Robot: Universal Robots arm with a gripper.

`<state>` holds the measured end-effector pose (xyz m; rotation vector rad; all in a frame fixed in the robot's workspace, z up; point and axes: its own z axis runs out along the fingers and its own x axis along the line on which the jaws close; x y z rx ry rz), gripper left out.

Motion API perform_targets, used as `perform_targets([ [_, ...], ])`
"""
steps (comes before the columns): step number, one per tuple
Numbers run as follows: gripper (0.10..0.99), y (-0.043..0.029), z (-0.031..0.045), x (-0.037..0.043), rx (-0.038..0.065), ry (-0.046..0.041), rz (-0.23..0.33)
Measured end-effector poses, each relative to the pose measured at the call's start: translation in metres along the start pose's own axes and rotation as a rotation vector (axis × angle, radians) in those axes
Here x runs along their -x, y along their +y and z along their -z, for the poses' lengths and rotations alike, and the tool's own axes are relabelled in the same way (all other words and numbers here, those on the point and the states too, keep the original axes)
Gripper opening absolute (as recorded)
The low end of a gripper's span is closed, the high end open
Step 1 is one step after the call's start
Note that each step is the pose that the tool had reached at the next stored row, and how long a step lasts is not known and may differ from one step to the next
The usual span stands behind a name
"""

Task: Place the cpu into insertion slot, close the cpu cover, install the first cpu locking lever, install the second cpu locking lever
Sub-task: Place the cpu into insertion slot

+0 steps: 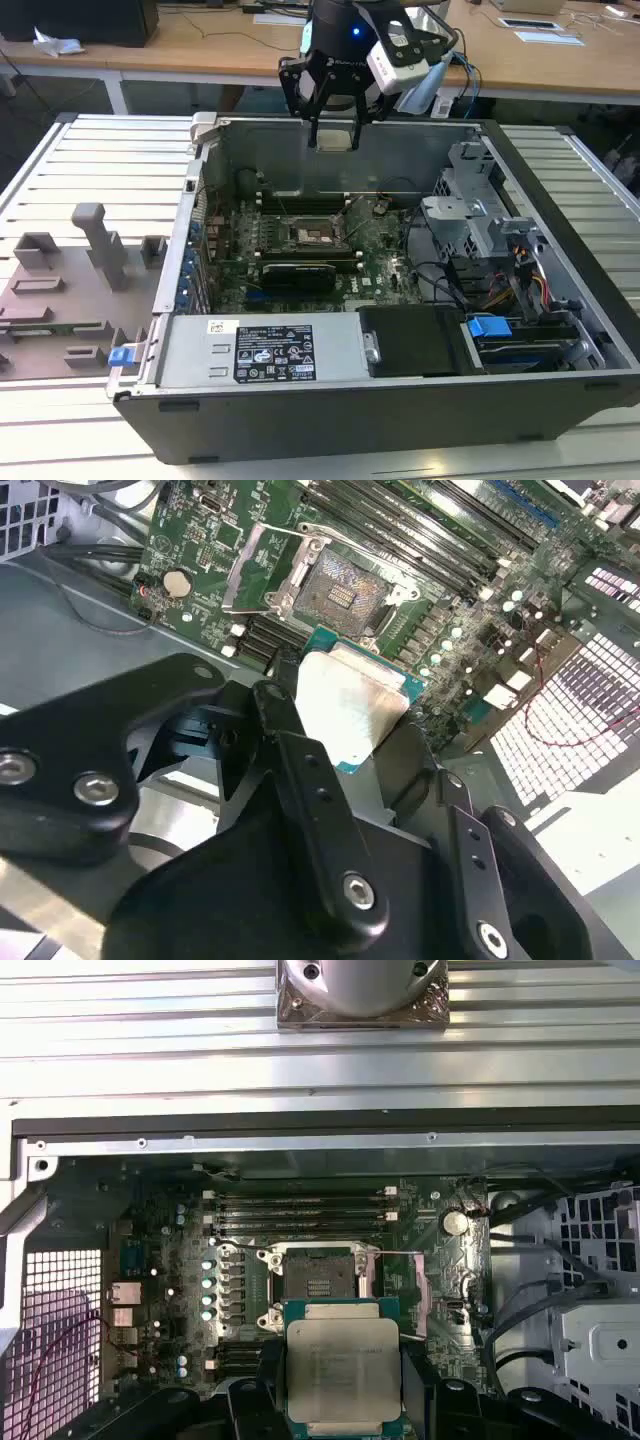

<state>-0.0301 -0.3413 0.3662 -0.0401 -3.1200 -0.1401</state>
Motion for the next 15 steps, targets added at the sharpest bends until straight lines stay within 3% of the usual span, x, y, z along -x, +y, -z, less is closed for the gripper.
perform_targets([
  [15,0.545,-0.0007,-0.0074,0.0001,0.0,0.0001,0.0],
])
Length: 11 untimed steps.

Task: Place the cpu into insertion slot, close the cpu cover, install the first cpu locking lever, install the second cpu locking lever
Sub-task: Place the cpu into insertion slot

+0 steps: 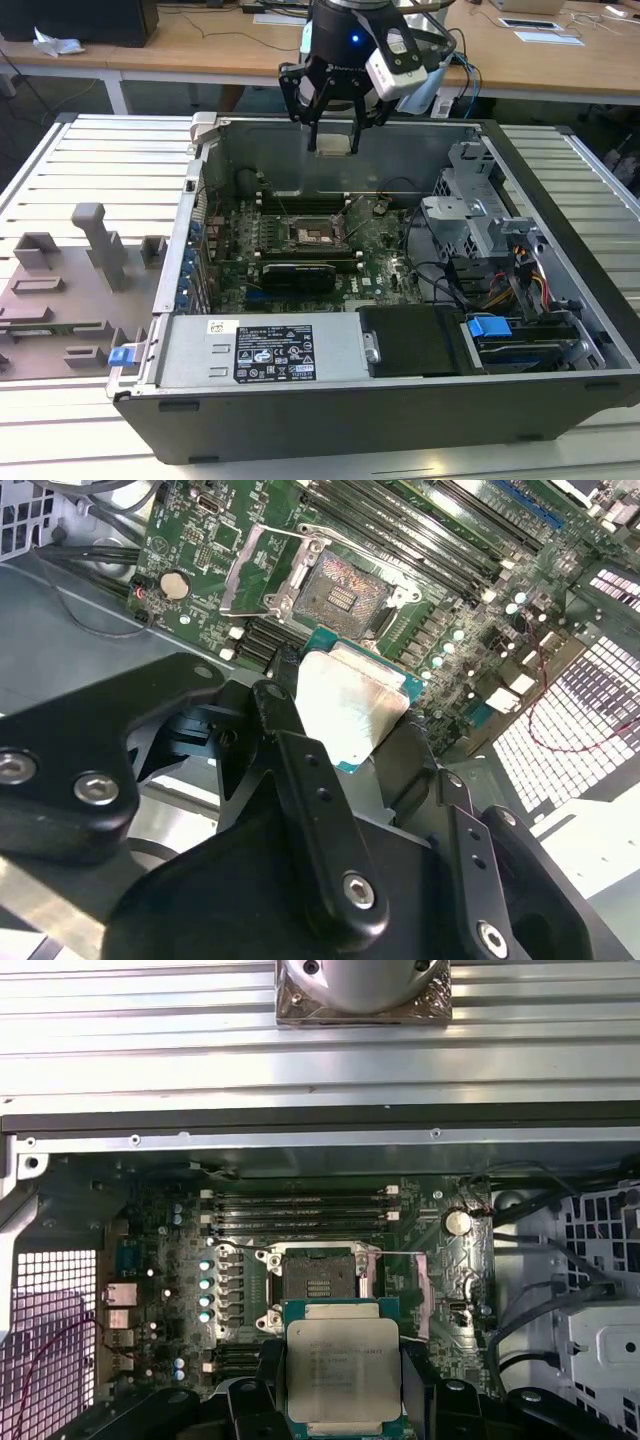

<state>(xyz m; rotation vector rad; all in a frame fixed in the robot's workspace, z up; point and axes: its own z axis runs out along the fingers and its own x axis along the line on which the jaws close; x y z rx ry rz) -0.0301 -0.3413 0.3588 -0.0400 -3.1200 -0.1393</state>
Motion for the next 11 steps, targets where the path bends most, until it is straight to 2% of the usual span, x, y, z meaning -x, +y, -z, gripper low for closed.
perform_targets([
  [11,0.545,-0.001,-0.0109,0.0006,-0.004,0.0006,0.0],
])
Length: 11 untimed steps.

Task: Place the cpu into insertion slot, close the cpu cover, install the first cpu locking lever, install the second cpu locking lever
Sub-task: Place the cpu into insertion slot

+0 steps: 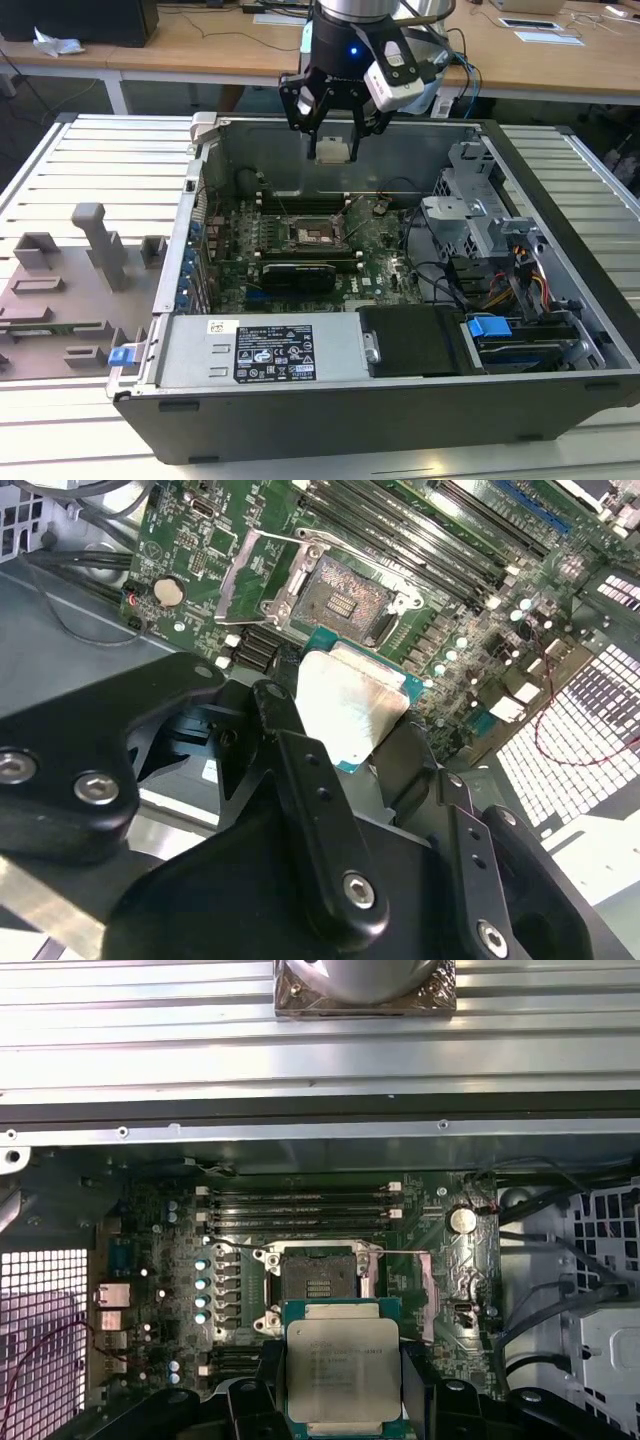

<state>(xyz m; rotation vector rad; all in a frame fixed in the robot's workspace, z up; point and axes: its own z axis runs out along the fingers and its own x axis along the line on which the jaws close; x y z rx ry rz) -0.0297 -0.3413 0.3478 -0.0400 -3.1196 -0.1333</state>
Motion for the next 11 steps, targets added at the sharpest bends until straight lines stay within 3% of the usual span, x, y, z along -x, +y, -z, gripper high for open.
perform_targets([
  [11,0.545,-0.0004,-0.0052,0.0001,0.0,-0.0001,0.0],
])
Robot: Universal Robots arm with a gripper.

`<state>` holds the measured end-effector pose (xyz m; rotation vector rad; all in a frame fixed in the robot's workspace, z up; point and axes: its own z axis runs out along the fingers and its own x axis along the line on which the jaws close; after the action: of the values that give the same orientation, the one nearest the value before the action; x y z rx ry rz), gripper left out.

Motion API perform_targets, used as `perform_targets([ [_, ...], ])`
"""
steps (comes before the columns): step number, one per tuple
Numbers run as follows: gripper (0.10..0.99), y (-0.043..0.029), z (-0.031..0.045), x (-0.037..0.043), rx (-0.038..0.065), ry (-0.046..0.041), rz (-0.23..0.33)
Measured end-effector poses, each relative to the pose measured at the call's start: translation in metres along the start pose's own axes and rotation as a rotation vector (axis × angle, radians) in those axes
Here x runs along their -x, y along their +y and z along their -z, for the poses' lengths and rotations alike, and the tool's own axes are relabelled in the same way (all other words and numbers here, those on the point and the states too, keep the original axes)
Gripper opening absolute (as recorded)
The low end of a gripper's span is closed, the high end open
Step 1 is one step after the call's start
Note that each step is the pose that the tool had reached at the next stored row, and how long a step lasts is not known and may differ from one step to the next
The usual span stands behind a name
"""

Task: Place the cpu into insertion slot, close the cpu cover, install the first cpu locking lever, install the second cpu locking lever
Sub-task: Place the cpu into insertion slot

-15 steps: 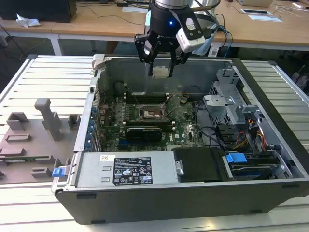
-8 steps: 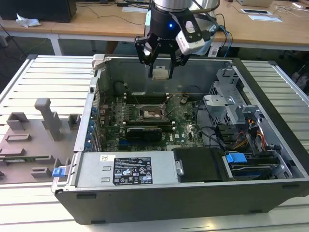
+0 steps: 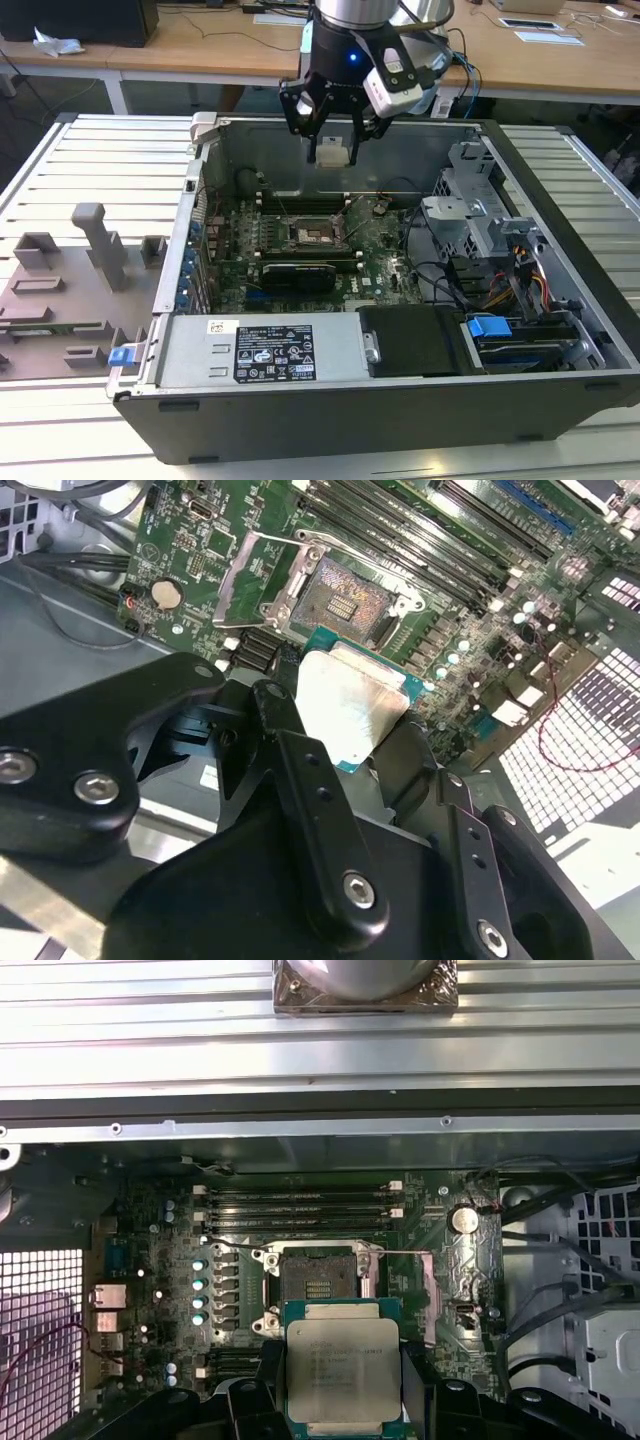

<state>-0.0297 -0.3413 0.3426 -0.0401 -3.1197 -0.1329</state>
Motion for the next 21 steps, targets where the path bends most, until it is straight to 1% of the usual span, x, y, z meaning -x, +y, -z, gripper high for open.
perform_targets([
  [9,0.545,-0.0004,-0.0045,0.0001,0.0,0.0,0.0],
  [12,0.545,-0.0007,-0.0081,0.0002,0.0,0.0,0.0],
  [21,0.545,-0.0012,-0.0138,0.0003,0.0,0.0001,0.0],
])
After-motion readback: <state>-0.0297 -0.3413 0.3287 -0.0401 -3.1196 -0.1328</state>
